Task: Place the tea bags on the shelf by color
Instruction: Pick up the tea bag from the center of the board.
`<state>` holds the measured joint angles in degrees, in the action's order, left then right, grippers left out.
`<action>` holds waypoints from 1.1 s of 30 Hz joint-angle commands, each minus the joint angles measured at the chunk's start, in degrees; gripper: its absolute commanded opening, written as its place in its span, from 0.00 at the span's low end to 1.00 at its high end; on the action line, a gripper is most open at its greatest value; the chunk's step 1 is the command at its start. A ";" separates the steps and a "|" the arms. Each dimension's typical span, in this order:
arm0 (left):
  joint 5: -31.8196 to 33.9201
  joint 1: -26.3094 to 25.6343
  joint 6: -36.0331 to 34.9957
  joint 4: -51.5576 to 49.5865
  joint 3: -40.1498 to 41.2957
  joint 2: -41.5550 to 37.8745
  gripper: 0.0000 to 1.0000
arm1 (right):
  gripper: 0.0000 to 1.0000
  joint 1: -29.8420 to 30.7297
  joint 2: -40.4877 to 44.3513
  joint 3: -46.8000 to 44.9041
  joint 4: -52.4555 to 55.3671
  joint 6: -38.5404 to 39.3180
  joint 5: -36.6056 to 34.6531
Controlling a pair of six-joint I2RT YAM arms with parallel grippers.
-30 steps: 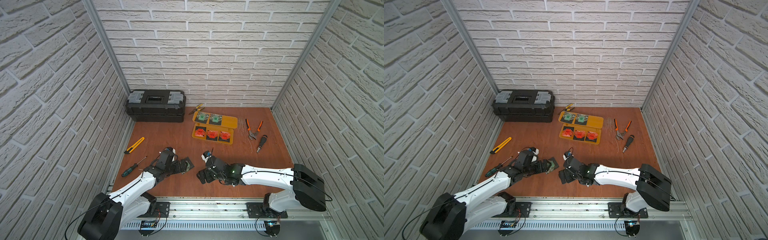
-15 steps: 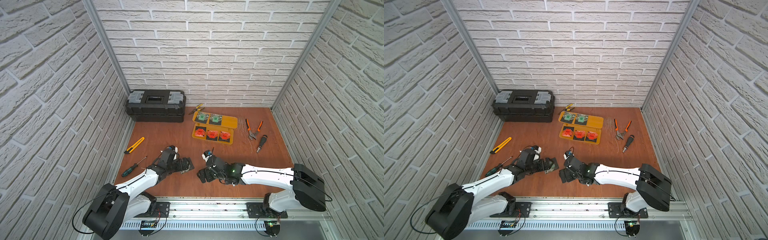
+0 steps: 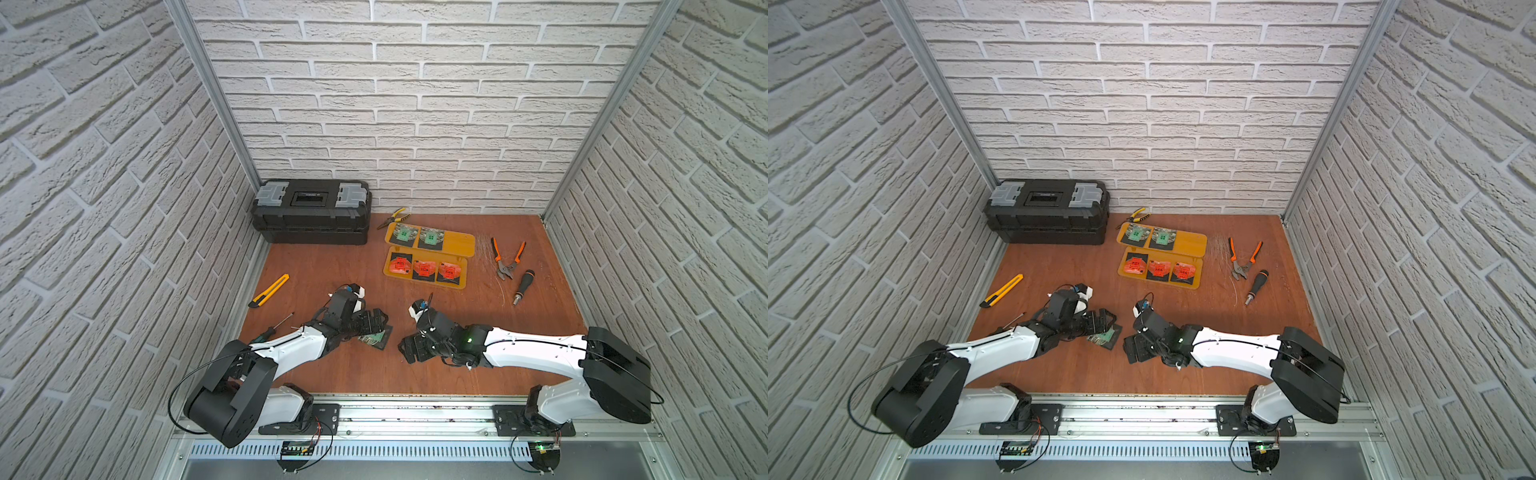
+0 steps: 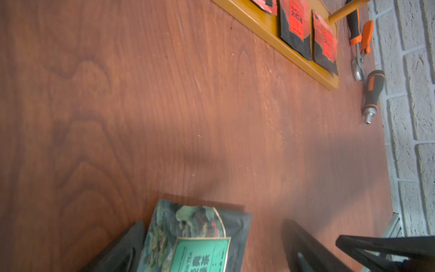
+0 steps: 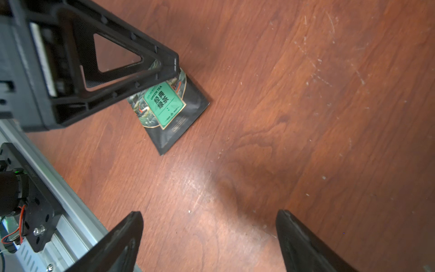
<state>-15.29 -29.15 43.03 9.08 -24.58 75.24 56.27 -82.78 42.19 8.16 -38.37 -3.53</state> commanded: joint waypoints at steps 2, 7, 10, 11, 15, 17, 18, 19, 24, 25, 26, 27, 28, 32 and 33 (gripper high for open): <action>-1.75 -1.69 -1.10 0.82 -1.49 2.71 0.96 | 0.92 -0.66 2.11 -1.21 -2.13 -0.38 0.97; -1.82 -3.48 -1.19 1.56 -2.84 4.46 0.95 | 0.91 -1.25 2.93 -2.02 -2.45 -0.57 1.37; -1.89 -3.94 -1.11 2.17 -3.12 4.60 0.95 | 0.90 -1.60 3.30 -2.42 -2.84 -0.65 1.94; -1.97 -4.09 -1.12 2.17 -3.23 4.63 0.95 | 0.90 -1.60 3.29 -2.60 -3.01 -0.74 2.06; -1.47 -4.25 -0.76 1.87 -3.38 3.68 0.95 | 0.89 -1.80 3.16 -2.93 -3.87 -1.00 2.99; -0.40 -4.25 -0.67 1.10 -3.42 2.58 0.95 | 0.88 -1.93 2.98 -2.99 -4.42 -1.22 3.52; 0.34 -4.21 -0.66 0.50 -3.46 2.00 0.95 | 0.88 -1.90 2.78 -2.99 -4.85 -1.26 3.82; 0.81 -4.27 -0.58 0.25 -3.48 1.51 0.96 | 0.87 -1.90 2.48 -2.97 -5.19 -1.29 4.18; 2.91 -4.23 0.38 -1.05 -3.13 -1.33 0.96 | 0.82 -1.90 -0.03 -2.16 -7.75 -1.72 7.02; 3.28 -4.20 0.55 -1.42 -3.02 -1.94 0.96 | 0.82 -1.88 -0.63 -1.89 -8.04 -1.71 7.42; 3.56 -4.25 0.57 -1.79 -2.78 -2.57 0.96 | 0.81 -1.95 -1.29 -1.47 -8.30 -1.71 7.87; 3.69 -4.16 0.59 -2.39 -2.59 -3.26 0.96 | 0.81 -1.88 -1.94 -1.21 -8.67 -1.75 8.25; 3.70 -4.19 0.65 -2.80 -2.42 -3.84 0.96 | 0.80 -1.88 -2.49 -0.86 -8.95 -1.80 8.59; 3.91 -4.21 1.16 -4.57 -0.52 -7.03 0.96 | 0.79 -1.95 -4.80 0.79 -9.39 -1.61 9.46; 4.01 -4.17 1.44 -4.91 0.12 -7.96 0.96 | 0.79 -2.04 -5.44 1.32 -9.35 -1.54 9.64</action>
<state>-12.43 -33.15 43.79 5.98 -26.28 69.45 54.57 -87.50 41.28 1.67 -39.88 4.82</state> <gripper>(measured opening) 0.959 0.791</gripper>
